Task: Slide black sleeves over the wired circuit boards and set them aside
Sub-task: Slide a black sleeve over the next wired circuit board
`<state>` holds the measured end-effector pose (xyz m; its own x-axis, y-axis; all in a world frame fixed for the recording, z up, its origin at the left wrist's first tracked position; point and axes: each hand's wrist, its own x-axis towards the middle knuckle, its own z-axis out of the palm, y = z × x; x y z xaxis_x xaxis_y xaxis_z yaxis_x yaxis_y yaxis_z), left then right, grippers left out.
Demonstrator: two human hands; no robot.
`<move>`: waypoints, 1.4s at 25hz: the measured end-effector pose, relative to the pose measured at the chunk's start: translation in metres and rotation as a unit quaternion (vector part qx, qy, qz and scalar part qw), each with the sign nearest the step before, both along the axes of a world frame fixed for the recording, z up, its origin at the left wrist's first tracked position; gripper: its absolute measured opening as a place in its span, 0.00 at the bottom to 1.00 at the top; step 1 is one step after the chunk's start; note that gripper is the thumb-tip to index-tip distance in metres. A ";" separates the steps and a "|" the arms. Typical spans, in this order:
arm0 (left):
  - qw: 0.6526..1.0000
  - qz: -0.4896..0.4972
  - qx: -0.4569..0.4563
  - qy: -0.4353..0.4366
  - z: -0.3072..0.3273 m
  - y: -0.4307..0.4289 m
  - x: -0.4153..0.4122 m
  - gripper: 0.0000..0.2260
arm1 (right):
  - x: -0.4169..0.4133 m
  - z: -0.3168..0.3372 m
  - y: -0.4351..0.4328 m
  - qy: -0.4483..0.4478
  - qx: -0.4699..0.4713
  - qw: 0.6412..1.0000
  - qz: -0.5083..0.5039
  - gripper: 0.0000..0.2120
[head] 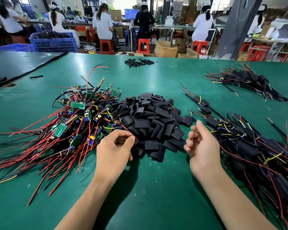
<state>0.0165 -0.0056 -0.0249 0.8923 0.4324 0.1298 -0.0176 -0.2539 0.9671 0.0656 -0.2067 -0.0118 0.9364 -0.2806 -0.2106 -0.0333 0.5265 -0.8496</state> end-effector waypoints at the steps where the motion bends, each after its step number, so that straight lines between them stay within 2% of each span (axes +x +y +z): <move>1: 1.000 0.022 -0.003 -0.003 0.000 0.001 0.001 0.05 | -0.003 -0.004 0.007 -0.029 -0.110 0.993 0.023 0.13; 3: 0.997 0.069 -0.024 -0.006 0.000 0.005 0.002 0.03 | -0.010 -0.013 0.017 -0.094 -0.328 0.938 0.062 0.11; 5: 0.992 0.110 -0.064 -0.008 0.000 0.010 0.004 0.04 | -0.015 -0.018 0.023 -0.146 -0.428 0.887 0.087 0.09; 8: 0.987 0.115 -0.113 -0.006 0.001 0.017 0.007 0.13 | -0.020 -0.021 0.025 -0.179 -0.471 0.854 0.129 0.07; 11: 0.991 0.097 -0.093 0.011 0.000 0.020 0.007 0.18 | -0.024 -0.022 0.027 -0.214 -0.505 0.823 0.148 0.07; 14: 0.992 0.098 -0.076 0.016 -0.001 0.022 0.007 0.09 | -0.027 -0.018 0.035 -0.268 -0.541 0.782 0.153 0.02; 17: 0.994 0.102 -0.041 0.006 -0.001 0.020 0.005 0.03 | -0.026 -0.013 0.055 -0.284 -0.604 0.729 0.150 0.05; 20: 0.995 0.103 -0.013 -0.002 -0.002 0.018 0.005 0.05 | -0.015 0.000 0.085 -0.277 -0.688 0.661 0.113 0.08; 23: 0.994 0.105 -0.008 -0.003 -0.004 0.019 0.007 0.06 | 0.004 0.015 0.116 -0.233 -0.741 0.611 0.153 0.11; 25: 0.995 0.103 -0.004 -0.010 -0.005 0.018 0.007 0.06 | 0.012 0.021 0.131 -0.203 -0.765 0.584 0.180 0.09; 26: 0.995 0.100 -0.002 -0.012 -0.006 0.019 0.006 0.07 | 0.015 0.023 0.135 -0.192 -0.767 0.584 0.184 0.08; 28: 0.995 0.093 -0.012 -0.017 -0.007 0.019 0.007 0.07 | 0.019 0.027 0.136 -0.173 -0.756 0.607 0.172 0.09; 35: 0.994 0.089 -0.063 -0.017 -0.007 0.019 0.008 0.05 | 0.041 0.064 0.120 -0.149 -0.614 0.762 0.141 0.11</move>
<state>0.0248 0.0138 -0.0323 0.7957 0.5983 0.0942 -0.0167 -0.1337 0.9909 0.1065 -0.0869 0.0522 0.9510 0.1271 0.2818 0.2926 -0.6644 -0.6877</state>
